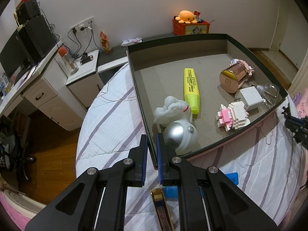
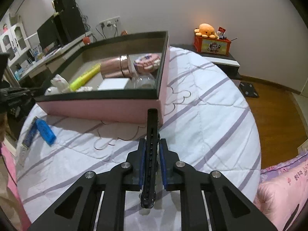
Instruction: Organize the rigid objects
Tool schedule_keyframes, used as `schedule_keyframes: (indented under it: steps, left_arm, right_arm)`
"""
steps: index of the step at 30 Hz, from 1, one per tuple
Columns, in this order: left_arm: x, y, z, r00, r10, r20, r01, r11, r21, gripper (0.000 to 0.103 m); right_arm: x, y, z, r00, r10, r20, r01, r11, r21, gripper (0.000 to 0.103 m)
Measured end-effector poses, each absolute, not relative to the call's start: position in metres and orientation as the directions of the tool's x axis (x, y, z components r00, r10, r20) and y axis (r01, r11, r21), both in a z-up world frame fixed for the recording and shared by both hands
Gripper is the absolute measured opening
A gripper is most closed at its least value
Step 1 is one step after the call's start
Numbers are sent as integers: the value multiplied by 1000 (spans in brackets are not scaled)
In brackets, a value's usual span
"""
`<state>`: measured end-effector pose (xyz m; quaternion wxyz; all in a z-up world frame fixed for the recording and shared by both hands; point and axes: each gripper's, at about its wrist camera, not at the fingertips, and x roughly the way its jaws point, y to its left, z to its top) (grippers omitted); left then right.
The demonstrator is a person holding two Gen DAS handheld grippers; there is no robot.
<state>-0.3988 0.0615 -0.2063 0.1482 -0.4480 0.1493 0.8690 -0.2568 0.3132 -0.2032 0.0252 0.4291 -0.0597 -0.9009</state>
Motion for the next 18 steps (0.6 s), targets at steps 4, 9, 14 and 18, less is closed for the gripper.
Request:
schedule_keyframes:
  steps: [4,9,14,18]
  left_arm:
    - [-399,62,-206,-554,126,-823,-390,-912,123,7]
    - [-398,61,-206,-554,126,-823,-392,-911,125,7]
    - [-398,60,-207,-553,138,-822,-394,-912,112,7]
    - [-398,59,-207,-555,136,-821,-392,-913,114,7]
  right_arm:
    - [-251,306,-174,-678,-134,-723,39,-988,146,13]
    - [-272,286,-138,-719,-160,-676,104,-987,122,13]
    - [-325,258,-134,-685,-191,-703,175,-980,95,13]
    - [-359,233,-146,-634,-207,-745,226,-971,78,13]
